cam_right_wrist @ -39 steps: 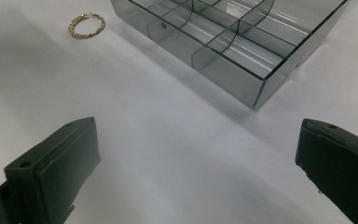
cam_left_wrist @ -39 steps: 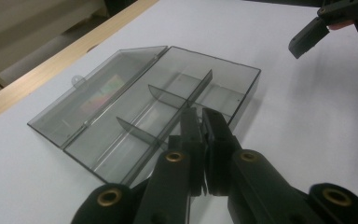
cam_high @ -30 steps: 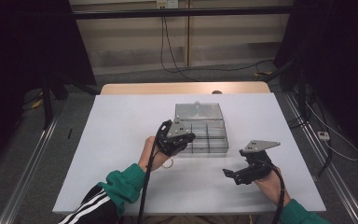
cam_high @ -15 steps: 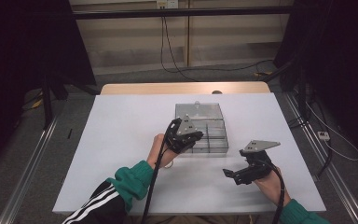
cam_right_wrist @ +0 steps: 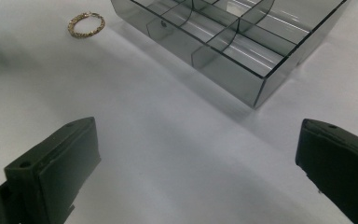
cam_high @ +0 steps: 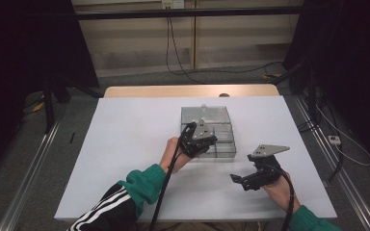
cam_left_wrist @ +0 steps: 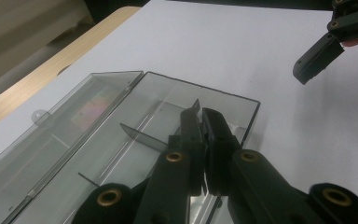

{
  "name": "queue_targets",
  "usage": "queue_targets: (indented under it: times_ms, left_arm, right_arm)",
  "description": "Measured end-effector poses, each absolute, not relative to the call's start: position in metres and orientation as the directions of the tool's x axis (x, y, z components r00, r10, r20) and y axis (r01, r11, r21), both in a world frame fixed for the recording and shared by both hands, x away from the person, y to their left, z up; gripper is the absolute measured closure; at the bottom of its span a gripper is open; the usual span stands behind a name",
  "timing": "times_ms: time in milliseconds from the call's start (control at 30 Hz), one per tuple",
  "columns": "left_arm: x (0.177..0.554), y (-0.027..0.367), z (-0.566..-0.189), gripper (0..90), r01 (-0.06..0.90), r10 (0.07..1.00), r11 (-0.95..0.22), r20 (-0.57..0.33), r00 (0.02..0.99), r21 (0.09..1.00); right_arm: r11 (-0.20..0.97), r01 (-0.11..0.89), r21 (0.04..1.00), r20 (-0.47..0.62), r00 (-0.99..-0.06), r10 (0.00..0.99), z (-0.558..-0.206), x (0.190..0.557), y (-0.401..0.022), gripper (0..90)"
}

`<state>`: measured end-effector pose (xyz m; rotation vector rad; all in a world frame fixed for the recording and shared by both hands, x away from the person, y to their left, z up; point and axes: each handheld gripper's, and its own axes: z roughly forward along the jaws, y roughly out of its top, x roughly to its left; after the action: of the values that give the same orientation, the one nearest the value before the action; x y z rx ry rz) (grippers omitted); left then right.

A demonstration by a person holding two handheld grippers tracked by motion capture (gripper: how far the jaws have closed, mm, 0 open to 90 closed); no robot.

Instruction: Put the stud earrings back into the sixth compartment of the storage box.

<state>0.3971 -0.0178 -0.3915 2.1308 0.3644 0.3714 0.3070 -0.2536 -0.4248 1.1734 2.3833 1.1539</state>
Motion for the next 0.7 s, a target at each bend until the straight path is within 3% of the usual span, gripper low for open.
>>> queue_targets:
  times_ms: [700]
  left_arm:
    - [0.400,-0.048,-0.403,88.4,0.115,0.360,-0.563,0.117,0.926,0.819]
  right_arm:
    - [0.366,0.560,0.744,0.117,-0.648,0.753,-0.425,0.307,-0.254,0.0]
